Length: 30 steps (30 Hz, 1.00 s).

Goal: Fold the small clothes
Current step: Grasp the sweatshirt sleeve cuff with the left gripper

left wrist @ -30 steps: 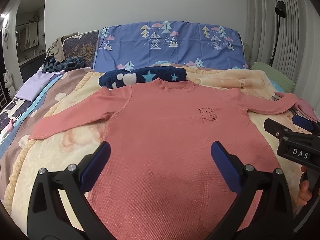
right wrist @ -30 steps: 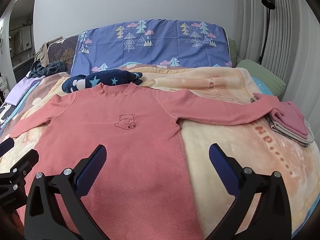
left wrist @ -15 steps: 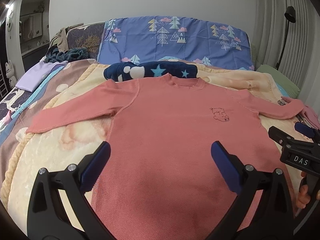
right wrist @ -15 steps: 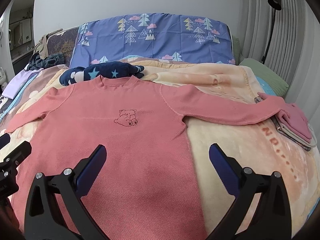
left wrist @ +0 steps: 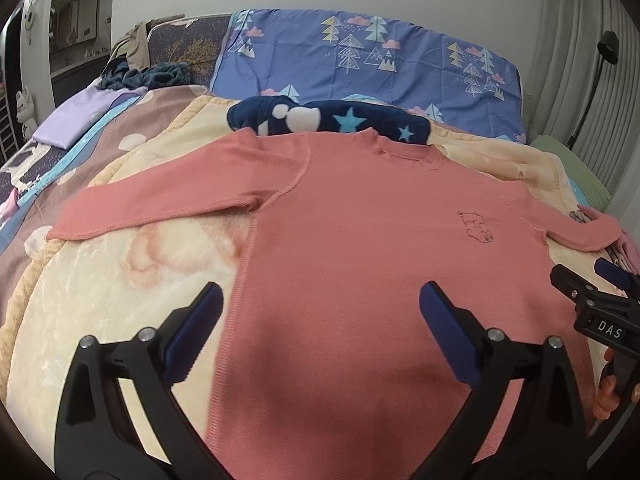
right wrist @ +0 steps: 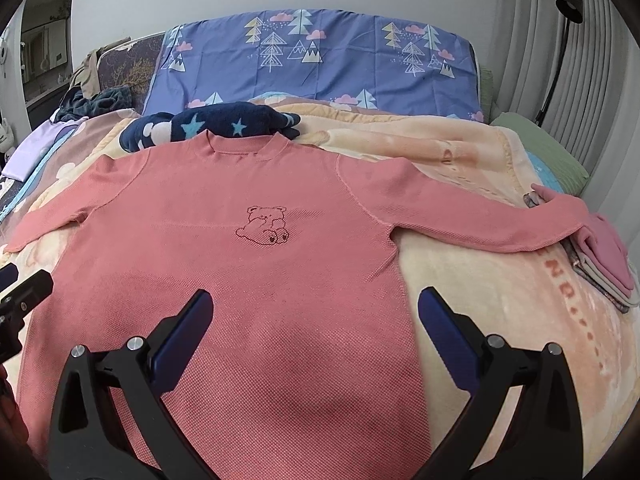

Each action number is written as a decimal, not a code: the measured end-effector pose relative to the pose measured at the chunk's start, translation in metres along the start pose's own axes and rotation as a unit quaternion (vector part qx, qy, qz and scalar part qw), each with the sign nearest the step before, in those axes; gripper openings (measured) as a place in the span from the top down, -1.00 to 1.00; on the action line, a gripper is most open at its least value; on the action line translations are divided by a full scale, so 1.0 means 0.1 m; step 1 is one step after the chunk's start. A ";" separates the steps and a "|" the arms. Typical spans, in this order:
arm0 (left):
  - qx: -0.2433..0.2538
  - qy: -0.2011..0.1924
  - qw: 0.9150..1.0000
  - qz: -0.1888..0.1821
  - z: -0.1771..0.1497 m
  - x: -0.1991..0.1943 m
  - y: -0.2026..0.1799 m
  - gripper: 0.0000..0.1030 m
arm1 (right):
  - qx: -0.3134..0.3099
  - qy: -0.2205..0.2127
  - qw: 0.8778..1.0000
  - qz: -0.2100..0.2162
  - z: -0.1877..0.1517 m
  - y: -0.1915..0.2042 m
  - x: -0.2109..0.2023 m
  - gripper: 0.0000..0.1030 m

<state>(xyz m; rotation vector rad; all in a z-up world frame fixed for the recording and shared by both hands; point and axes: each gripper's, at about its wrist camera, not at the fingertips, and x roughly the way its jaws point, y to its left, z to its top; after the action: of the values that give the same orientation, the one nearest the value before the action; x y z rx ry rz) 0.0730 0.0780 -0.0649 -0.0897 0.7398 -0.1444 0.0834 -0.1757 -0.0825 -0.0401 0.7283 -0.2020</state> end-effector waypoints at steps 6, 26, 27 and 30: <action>-0.154 0.030 0.988 -0.008 0.13 0.20 1.23 0.08 | -0.011 -0.001 1.000 0.004 0.04 0.05 0.06 -0.97; -0.454 -0.048 0.889 0.045 0.59 0.88 3.47 0.90 | -0.005 0.016 0.999 -0.028 0.08 -0.14 0.32 -0.97; -0.435 -0.062 0.898 0.036 0.72 0.82 3.35 0.90 | -0.005 0.015 0.999 -0.030 0.08 -0.15 0.33 -0.97; -0.316 -0.096 0.944 -0.009 1.24 0.62 2.60 0.91 | 0.006 0.012 0.999 -0.037 0.10 -0.25 0.35 -0.97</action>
<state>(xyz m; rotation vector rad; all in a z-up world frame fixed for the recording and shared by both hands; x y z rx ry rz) 0.2284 0.3280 -0.0495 -0.7134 0.5673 0.0899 0.1109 -0.2076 -0.0954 -0.0527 0.7508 -0.2773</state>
